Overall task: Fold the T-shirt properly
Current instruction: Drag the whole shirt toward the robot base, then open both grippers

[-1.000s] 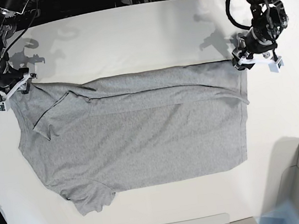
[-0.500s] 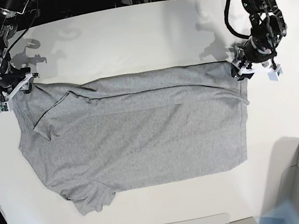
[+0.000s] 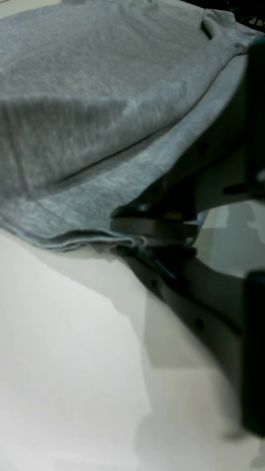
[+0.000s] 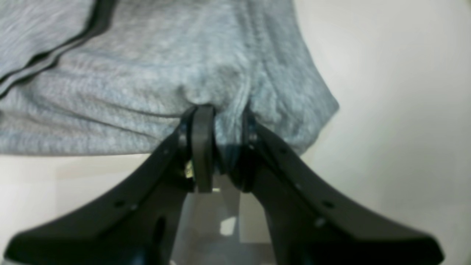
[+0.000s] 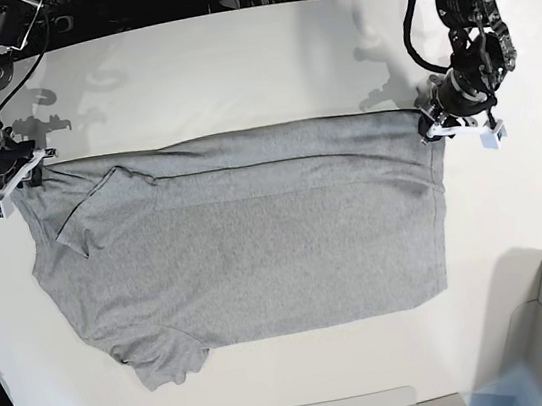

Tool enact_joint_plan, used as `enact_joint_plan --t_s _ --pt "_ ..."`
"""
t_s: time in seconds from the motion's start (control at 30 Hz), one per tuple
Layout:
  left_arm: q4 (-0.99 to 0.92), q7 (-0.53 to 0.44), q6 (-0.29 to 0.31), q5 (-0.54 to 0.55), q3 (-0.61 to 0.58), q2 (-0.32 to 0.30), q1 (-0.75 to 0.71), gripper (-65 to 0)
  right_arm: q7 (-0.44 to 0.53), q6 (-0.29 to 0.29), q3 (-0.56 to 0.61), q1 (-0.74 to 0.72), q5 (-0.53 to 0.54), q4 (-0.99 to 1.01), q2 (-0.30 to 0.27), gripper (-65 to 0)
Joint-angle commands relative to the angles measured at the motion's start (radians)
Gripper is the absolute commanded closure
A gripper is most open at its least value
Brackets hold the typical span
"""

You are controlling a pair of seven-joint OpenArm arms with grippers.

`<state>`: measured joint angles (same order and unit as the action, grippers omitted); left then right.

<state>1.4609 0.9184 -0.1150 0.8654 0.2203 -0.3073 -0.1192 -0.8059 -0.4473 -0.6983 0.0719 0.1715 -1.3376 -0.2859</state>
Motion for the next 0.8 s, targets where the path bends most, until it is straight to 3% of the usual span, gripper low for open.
enact_joint_plan --t_s 0.0,0.5,0.63,0.67,0.77 --pt "-0.001 0.041 -0.019 -0.021 0.017 -0.006 -0.009 0.0 -0.036 0.006 -0.007 -0.001 -0.045 0.005 -0.02 -10.4" --pt "0.014 0.043 -0.013 -0.013 0.061 -0.006 -0.101 0.0 -0.036 -0.003 -0.005 0.073 -0.045 -0.016 -0.014 -10.4" --pt "0.087 0.043 -0.013 -0.012 0.061 -0.04 -0.168 0.0 -0.036 -0.005 -0.004 0.124 -0.045 -0.066 -0.011 -10.4" --pt "0.105 0.043 -0.013 -0.012 0.061 -0.043 -0.187 0.0 -0.036 -0.014 -0.004 0.141 -0.045 -0.087 -0.009 -10.4" --pt "0.134 0.043 -0.013 -0.012 0.063 -0.045 -0.227 0.0 -0.037 -0.12 -0.008 0.187 -0.045 -0.155 0.023 -10.4"
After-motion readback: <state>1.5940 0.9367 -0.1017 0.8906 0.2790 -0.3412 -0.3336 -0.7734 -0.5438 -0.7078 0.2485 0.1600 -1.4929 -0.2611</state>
